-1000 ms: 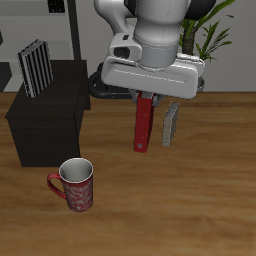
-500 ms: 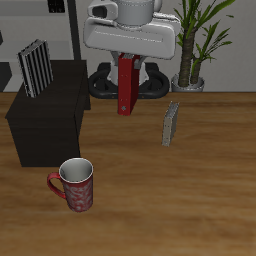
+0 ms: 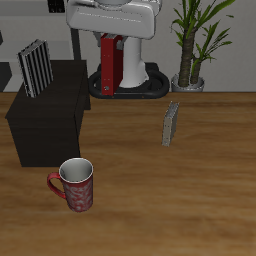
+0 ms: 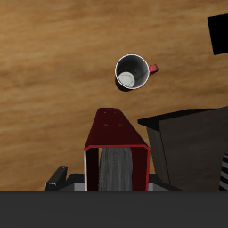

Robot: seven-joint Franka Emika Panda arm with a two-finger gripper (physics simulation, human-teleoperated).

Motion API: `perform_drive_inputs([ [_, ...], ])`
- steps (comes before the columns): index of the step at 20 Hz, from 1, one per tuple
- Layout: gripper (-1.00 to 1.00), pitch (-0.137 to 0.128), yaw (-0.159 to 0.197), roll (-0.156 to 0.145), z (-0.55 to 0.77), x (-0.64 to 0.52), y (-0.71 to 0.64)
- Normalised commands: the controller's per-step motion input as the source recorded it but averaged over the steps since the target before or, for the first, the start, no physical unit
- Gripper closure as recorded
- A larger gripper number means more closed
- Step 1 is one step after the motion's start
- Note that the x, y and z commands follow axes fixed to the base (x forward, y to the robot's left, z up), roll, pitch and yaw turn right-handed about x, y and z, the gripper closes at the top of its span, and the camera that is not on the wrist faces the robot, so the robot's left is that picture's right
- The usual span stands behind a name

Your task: Place the striped book upright on top of the shelf and place the red book upright on top of the shelf

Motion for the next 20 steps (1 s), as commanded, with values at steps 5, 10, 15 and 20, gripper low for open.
perform_drive_inputs([
  [5, 1.00, 0.060, -0.021, -0.002, 0.11, -0.22, -0.46],
  [10, 1.00, 0.017, -0.041, -0.027, 0.04, -0.20, -0.58],
  [15, 1.00, 0.025, 0.003, 0.023, -0.06, -0.11, -0.32],
  [20, 1.00, 0.024, -0.048, 0.024, -0.08, -0.13, -0.46],
])
